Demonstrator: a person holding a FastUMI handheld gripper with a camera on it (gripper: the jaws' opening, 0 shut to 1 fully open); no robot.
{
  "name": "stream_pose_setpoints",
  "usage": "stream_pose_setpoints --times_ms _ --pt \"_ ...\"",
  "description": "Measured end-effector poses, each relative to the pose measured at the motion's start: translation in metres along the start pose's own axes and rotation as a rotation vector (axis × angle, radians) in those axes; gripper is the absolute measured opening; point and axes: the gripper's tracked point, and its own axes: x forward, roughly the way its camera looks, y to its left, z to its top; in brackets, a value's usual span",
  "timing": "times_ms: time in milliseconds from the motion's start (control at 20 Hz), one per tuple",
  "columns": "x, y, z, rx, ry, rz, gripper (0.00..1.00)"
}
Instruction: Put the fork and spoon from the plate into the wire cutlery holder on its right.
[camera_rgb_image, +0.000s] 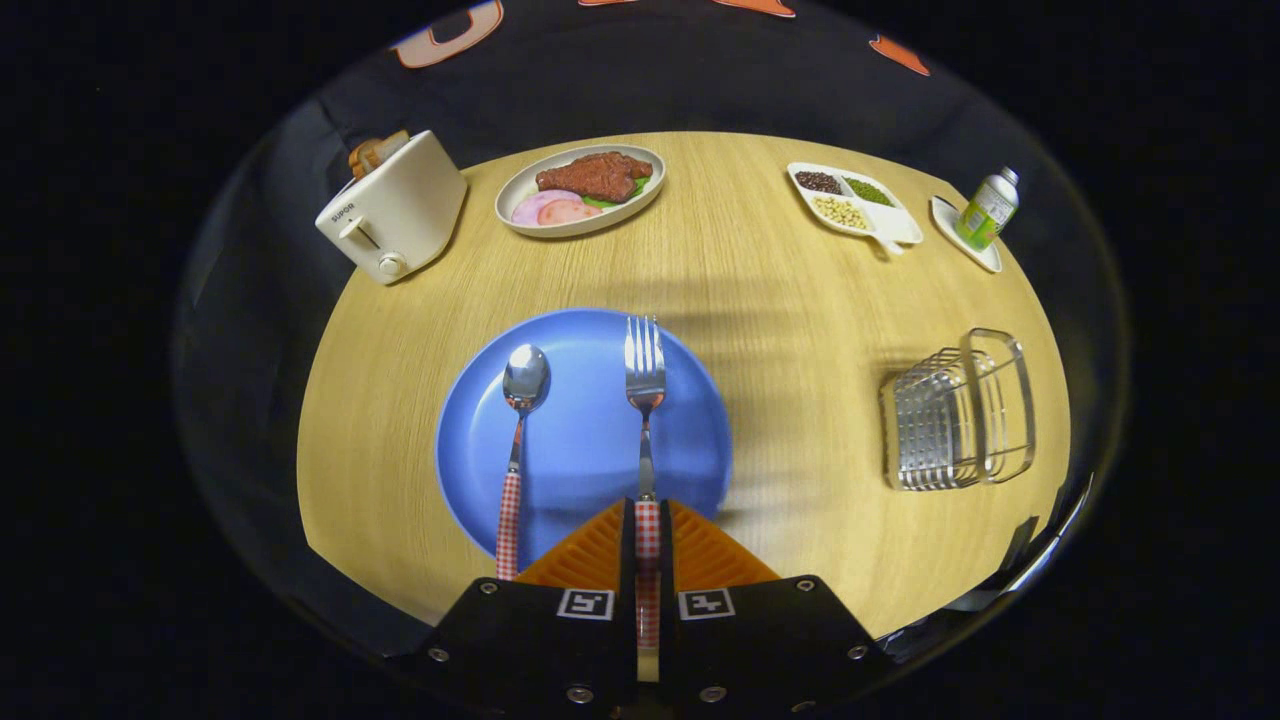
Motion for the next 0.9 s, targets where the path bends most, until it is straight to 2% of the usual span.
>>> stream_pose_setpoints --times_ms 300,550,750,900 --pt "-0.047 -0.077 0.011 0.037 -0.033 -0.074 0.09" --pt "-0.072 -0.146 0.009 0.058 0.000 -0.140 0.09" --pt "-0.078 -0.167 0.004 0.112 0.068 -0.093 0.10" --pt "-0.077 -0.183 0.003 0.095 0.118 -0.088 0.10"
